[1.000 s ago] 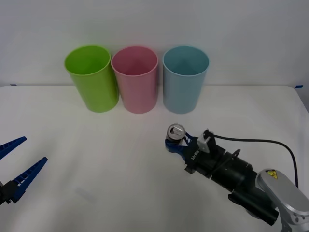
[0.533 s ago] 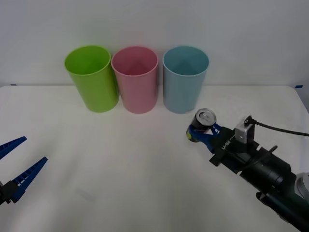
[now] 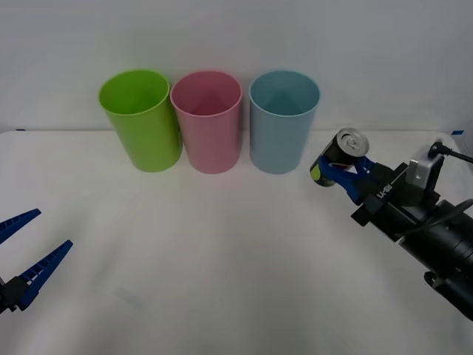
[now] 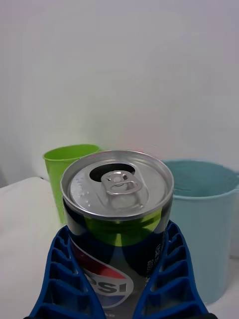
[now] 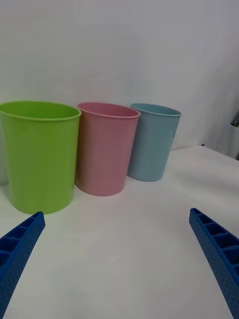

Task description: Grasp the object on the table and drop it into the matching bin: aluminum can to the light blue bin, PET bottle to the pink bin.

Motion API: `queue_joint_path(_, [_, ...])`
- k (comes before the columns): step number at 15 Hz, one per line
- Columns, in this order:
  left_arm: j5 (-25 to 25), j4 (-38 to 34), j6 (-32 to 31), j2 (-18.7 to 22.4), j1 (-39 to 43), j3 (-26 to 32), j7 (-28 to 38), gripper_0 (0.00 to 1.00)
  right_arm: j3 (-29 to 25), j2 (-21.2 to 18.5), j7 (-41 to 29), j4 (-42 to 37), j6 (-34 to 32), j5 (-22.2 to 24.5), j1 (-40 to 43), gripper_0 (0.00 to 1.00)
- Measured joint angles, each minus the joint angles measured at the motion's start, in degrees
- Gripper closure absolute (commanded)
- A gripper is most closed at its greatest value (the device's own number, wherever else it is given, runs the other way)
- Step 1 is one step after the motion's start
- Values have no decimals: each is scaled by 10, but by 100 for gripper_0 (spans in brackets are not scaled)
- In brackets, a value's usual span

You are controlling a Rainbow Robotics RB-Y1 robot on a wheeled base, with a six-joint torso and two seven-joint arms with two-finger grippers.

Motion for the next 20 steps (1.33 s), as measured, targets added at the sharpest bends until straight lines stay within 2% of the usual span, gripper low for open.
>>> queue_joint_path(5, [0, 0, 0, 0, 0, 0, 0, 0, -6, -46, -89, 8, 58, 0, -64, 100])
queue_joint_path(9, [0, 0, 0, 0, 0, 0, 0, 0, 12, -50, -104, 97, 60, 1, -167, 100])
queue_joint_path(11, [0, 0, 0, 0, 0, 0, 0, 0, 30, -38, -102, 164, 60, 6, -236, 100])
queue_joint_path(14, [0, 0, 0, 0, 0, 0, 0, 0, 38, -3, -101, 251, 60, 42, -320, 100])
queue_joint_path(20, [0, 0, 0, 0, 0, 0, 0, 0, 32, 66, -98, 375, 87, 111, -419, 100])
